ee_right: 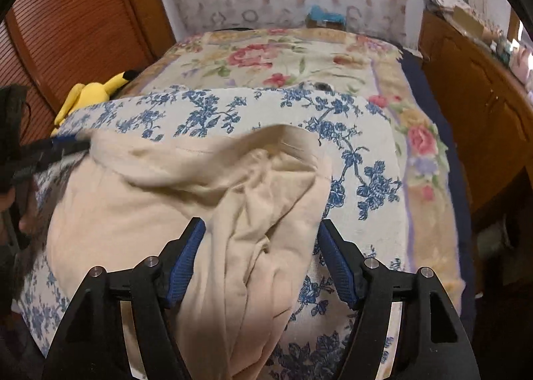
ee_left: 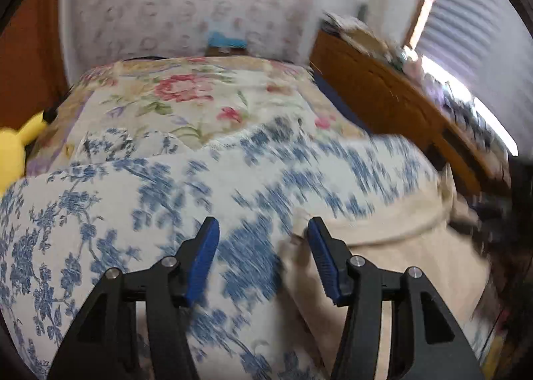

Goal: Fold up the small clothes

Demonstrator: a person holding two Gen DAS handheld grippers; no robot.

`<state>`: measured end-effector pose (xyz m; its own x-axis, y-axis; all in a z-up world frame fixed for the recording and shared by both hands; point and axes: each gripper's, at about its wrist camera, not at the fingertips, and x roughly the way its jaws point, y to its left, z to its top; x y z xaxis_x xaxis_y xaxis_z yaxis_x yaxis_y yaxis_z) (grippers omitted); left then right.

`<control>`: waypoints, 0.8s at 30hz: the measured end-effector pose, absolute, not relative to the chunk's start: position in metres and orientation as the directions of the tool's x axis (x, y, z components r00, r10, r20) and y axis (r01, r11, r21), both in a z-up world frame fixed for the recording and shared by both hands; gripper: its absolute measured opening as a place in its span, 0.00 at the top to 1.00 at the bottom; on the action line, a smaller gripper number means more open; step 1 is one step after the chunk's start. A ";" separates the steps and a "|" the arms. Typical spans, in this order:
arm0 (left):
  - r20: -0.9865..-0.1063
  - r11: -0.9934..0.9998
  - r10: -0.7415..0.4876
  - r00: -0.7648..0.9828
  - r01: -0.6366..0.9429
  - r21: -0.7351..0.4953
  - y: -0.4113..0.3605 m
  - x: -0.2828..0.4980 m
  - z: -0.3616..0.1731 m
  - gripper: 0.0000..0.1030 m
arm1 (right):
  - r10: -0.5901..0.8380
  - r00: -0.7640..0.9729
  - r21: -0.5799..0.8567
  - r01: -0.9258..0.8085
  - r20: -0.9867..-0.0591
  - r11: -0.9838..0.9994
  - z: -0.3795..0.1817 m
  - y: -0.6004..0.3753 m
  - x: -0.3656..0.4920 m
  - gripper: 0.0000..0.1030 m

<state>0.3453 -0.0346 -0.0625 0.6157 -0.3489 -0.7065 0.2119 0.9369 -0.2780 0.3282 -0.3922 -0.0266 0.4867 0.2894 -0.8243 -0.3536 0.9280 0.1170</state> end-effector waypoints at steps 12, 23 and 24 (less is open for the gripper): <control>-0.728 0.881 -0.472 0.498 0.297 -0.368 -0.044 0.313 -0.073 0.47 | 0.335 0.458 0.166 -0.371 -0.823 0.914 -0.033 -0.391 0.333 0.38; -0.732 0.847 -0.524 0.436 0.353 -0.396 -0.074 0.308 -0.080 0.94 | 0.427 0.445 0.196 -0.476 -0.787 0.857 -0.018 -0.378 0.317 0.88; -0.715 0.840 -0.538 0.447 0.356 -0.409 -0.071 0.305 -0.074 0.94 | 0.433 0.467 0.183 -0.488 -0.771 0.853 -0.008 -0.376 0.313 0.88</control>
